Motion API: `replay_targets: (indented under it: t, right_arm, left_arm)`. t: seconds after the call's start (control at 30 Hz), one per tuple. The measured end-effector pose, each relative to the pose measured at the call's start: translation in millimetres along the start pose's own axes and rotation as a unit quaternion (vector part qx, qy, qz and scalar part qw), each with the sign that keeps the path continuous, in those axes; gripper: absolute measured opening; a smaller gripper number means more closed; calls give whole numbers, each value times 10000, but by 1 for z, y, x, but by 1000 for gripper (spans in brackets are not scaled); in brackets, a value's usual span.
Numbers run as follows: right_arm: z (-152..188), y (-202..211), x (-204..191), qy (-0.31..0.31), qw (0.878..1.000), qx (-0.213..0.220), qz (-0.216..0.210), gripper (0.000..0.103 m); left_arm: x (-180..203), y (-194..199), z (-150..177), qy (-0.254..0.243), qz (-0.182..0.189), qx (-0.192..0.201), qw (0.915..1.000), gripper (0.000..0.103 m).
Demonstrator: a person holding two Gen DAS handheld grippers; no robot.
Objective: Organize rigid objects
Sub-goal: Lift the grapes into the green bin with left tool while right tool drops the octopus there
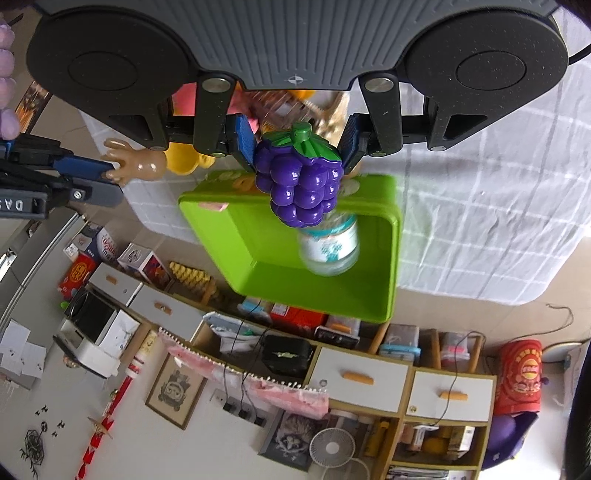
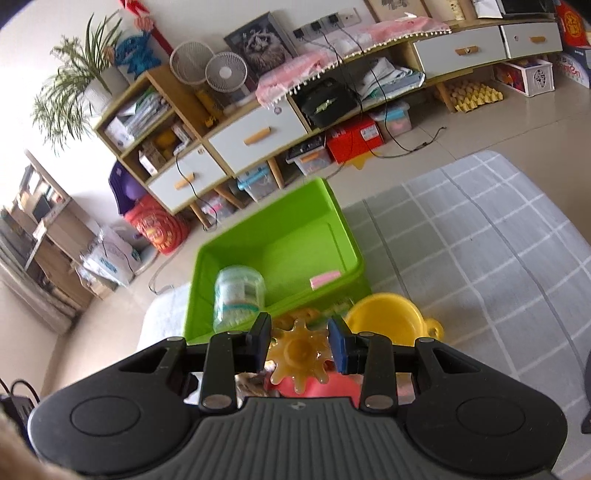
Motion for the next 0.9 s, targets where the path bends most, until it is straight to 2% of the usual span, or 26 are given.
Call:
replay_targets:
  t: [0.23, 0.33, 0.47, 0.67, 0.9]
  right_arm:
    - [-34, -17, 3, -393, 9978, 475, -238, 32]
    - [-39, -33, 7, -525, 9965, 562, -322, 32]
    - [-38, -51, 10, -521, 9968, 580, -202, 32]
    - [-44, -61, 17, -558, 9951, 801, -165, 32]
    - [-44, -75, 23, -499, 9952, 837, 27, 32]
  left_arm:
    - [22, -22, -22, -334, 218, 71, 9992, 52]
    - [31, -43, -33, -394, 371, 64, 9985, 52]
    - [40, -71, -41, -437, 538, -8, 9976, 52]
    - [42, -99, -40, -506, 444, -142, 9976, 52]
    - [32, -109, -37, -487, 342, -83, 9982, 52]
Point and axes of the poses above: each gripper's, at about its wrist camera, not at the fingertips, and y roughly against the way its jaws point, x to its right, z to its underside, the point moved 7 cm from there along -y, roughly the way its jaws point, and after that the axes turned 5 degrees about -x, right-handed, at the moved point
